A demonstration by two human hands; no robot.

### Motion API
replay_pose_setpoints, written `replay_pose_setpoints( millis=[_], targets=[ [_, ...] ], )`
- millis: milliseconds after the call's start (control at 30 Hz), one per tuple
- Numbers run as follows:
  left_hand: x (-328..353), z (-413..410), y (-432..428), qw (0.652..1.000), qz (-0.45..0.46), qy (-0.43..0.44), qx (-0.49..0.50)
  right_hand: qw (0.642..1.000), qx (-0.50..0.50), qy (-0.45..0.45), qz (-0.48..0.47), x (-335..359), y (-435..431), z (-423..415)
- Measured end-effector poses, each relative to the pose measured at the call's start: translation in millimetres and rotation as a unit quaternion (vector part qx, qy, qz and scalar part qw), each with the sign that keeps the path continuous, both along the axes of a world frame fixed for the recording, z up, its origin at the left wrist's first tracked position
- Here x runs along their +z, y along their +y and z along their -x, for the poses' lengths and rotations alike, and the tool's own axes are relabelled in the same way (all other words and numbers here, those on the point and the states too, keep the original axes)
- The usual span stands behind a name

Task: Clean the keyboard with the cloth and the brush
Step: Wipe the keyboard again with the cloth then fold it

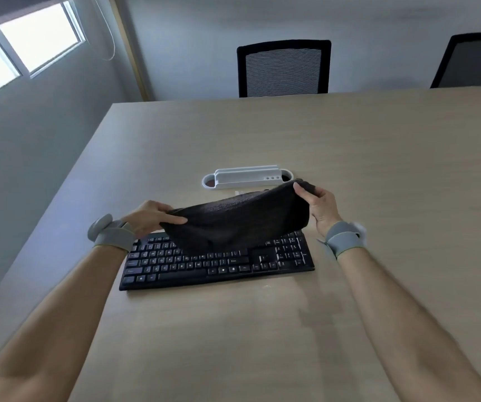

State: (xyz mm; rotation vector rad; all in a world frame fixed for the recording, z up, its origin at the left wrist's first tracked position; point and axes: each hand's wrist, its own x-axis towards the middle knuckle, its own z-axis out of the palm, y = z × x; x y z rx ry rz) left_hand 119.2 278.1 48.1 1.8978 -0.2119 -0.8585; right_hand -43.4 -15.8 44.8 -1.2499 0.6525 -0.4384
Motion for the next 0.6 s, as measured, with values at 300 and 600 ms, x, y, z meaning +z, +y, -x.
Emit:
replay_pose_setpoints(
  millis=[300, 600],
  targets=[
    [-5.3, 20.1, 4.7, 0.998, 0.053, -0.033, -0.013, 0.922, 0.003, 0.083, 0.379, -13.4, 3.9, 11.4],
    [-1.3, 19.8, -8.0, 0.975, -0.031, -0.205, 0.080, 0.911, -0.011, 0.137, 0.388, -36.1, 19.9, 6.4]
  ],
)
